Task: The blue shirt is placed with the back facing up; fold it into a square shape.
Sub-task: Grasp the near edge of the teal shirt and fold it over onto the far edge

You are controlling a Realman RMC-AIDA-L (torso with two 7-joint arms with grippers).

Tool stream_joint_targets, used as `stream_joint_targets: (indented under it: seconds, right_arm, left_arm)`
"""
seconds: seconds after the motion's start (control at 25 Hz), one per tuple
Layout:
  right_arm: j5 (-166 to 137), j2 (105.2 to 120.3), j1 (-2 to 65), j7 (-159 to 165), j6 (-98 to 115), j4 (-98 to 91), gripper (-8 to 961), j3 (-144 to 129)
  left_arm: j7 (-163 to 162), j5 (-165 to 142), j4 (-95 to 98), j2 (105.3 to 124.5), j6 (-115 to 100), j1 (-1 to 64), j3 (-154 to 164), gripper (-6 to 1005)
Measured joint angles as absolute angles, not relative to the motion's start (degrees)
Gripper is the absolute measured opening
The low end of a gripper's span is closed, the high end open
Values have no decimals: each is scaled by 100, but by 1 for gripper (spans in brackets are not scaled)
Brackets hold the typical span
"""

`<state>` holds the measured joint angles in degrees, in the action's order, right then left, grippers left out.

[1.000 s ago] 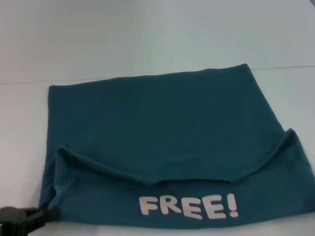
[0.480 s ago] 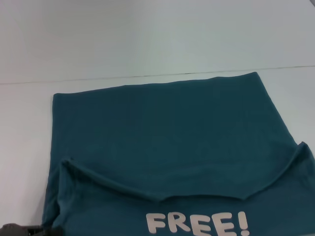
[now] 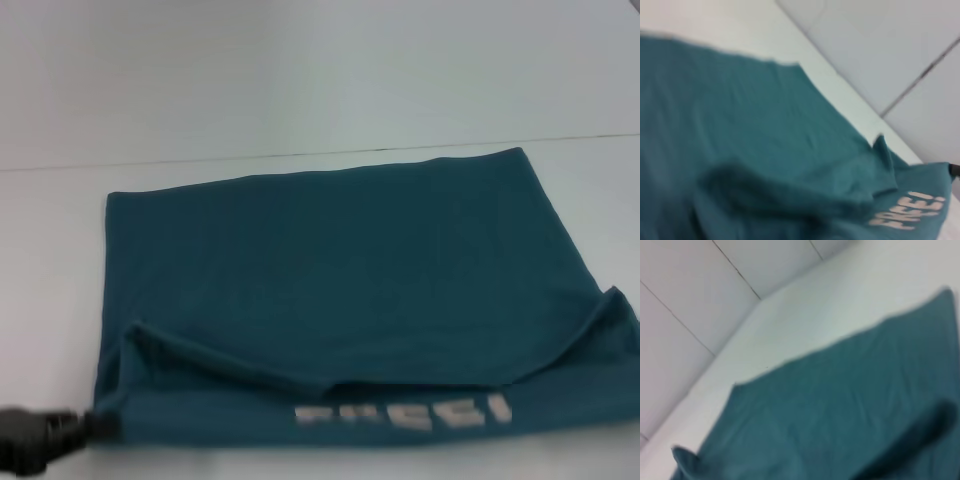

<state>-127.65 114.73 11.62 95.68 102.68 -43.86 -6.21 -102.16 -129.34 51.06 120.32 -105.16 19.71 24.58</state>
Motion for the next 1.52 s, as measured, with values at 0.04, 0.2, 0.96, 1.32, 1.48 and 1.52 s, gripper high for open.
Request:
stream_joint_targets:
  seconds: [0.04,0.2,0.96,1.32,1.48,1.52]
  right_arm:
    - [-12704,11454,1265,9594,10281,-4384,85,-577]
    - [-12466,11397,1761,9794,10250,-4368,88,-511]
    - [-12236,11544,3671,9057,6709,-3016,100,-917]
    - [-11330,11934,4126,7749,4956,-2582,106,-1035]
    - [-10914,11923,4156,7459,4640,-2445,109,-1083]
    - [-10847,11911,4159,7432,4573,-2429,110,-1111]
  left_arm:
    - [-10228,-12910,5095,12003,-10504,2071,2380,44]
    - [-10247,-12838,5041,11853,-10403,2511,1936,44]
    - [-9619,-12132,3819,11845,-7108,3901,1830,45]
    - [-8402,-11561,2935,12022,-5167,4539,1943,45]
    - [-7864,-11156,2626,12039,-4653,4710,1951,46]
    - [-7753,-11058,2600,12051,-4559,4732,1951,46]
